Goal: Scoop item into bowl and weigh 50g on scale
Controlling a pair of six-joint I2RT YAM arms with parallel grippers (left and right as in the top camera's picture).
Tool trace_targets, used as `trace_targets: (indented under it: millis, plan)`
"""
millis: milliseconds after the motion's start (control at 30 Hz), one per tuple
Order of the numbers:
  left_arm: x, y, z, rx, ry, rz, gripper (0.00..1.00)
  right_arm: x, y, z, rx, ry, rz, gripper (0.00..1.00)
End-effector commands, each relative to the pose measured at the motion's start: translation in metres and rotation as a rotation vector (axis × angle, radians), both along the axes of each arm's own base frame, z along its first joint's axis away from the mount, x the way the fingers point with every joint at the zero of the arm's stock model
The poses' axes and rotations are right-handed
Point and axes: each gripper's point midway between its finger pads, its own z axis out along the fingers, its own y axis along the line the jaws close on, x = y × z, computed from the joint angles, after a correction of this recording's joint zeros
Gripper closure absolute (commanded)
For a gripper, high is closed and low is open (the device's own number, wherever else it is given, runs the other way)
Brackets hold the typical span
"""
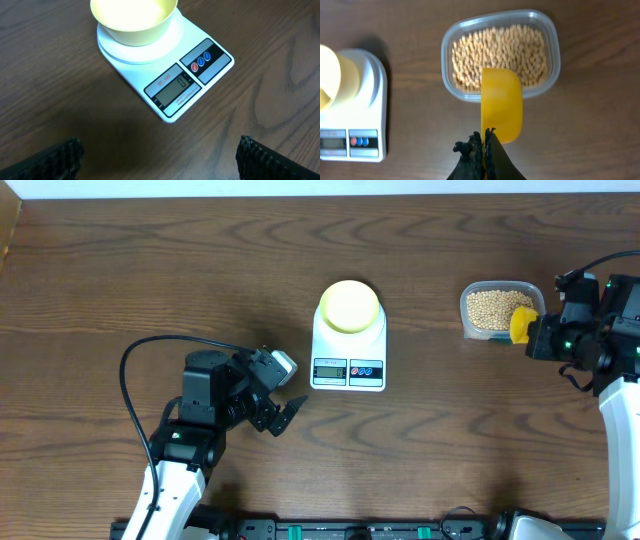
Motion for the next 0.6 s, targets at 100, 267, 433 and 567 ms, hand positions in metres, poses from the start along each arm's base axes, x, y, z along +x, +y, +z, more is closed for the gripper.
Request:
trace_targets:
  millis: [100,267,433,567]
  plan:
    - [0.0032,0.0026,0.0053,0.005,-0.017,0.014,0.01,0.0113,0.0049,0.016,0.045,-0.064,0.001,0.99]
    - [0.0032,0.0026,0.0053,0.005,-0.017,0.014,0.01,0.0113,0.0024,0.0155,0.011,-0.067,0.02,0.99]
    - [0.0032,0.0026,0.0053,0.005,-0.017,0.014,0.01,0.0149,-0.0038,0.0175,-0.018,-0.082,0.002,0.99]
    - [0.0032,0.0026,0.0053,0.005,-0.017,0.014,0.01,0.0116,-0.0045,0.0144,0.004,-0.058,-0.034,0.99]
